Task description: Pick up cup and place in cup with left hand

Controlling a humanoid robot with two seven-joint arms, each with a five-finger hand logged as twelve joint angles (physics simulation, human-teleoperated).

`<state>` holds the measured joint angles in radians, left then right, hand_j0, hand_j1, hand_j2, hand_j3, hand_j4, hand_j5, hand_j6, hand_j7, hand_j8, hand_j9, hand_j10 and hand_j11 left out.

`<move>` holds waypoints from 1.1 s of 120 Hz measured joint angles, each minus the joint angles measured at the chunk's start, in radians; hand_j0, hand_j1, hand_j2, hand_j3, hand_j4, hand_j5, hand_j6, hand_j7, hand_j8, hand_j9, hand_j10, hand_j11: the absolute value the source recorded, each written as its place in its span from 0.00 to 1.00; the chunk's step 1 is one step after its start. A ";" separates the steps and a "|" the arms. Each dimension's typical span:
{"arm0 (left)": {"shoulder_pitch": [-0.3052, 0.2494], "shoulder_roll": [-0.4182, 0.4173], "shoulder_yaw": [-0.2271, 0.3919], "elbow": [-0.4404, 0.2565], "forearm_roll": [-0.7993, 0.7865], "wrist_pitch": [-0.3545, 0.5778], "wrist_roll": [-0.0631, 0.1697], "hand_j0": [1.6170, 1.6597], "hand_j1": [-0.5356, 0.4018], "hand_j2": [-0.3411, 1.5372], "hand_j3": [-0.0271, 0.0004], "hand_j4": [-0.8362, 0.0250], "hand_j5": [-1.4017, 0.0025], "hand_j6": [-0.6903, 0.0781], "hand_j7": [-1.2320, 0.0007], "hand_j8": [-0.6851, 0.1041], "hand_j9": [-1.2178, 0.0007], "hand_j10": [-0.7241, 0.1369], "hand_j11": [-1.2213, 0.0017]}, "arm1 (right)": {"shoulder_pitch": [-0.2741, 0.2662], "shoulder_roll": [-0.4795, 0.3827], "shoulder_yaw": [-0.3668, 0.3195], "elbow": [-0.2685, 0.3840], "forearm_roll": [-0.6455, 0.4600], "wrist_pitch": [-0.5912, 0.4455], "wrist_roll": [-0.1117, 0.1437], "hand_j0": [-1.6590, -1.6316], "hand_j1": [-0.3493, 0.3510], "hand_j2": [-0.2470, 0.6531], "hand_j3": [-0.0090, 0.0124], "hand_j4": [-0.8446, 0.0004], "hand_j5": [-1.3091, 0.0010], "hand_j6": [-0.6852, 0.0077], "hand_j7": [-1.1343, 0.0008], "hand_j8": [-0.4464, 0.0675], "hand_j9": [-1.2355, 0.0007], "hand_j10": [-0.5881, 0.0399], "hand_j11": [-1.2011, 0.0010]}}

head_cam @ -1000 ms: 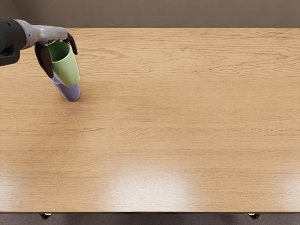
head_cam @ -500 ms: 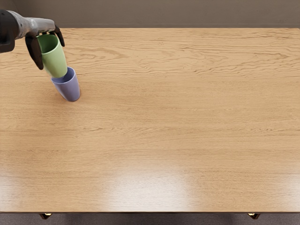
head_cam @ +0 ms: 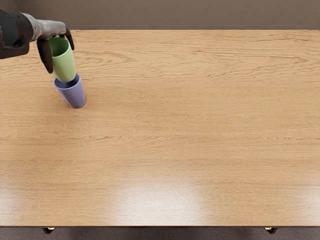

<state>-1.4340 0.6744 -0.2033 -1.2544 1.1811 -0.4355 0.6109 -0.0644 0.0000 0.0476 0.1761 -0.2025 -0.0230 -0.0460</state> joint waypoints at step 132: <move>0.011 -0.038 0.047 0.057 0.001 0.015 0.000 0.90 0.51 0.22 0.99 0.48 0.61 0.44 0.55 0.40 0.54 0.36 0.54 | 0.000 0.000 0.000 0.000 0.000 0.000 0.001 0.04 0.04 0.27 0.42 0.97 0.98 0.95 0.97 0.82 0.97 0.90 0.97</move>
<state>-1.4235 0.6366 -0.1563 -1.1978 1.1817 -0.4207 0.6109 -0.0644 0.0000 0.0476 0.1760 -0.2025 -0.0230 -0.0454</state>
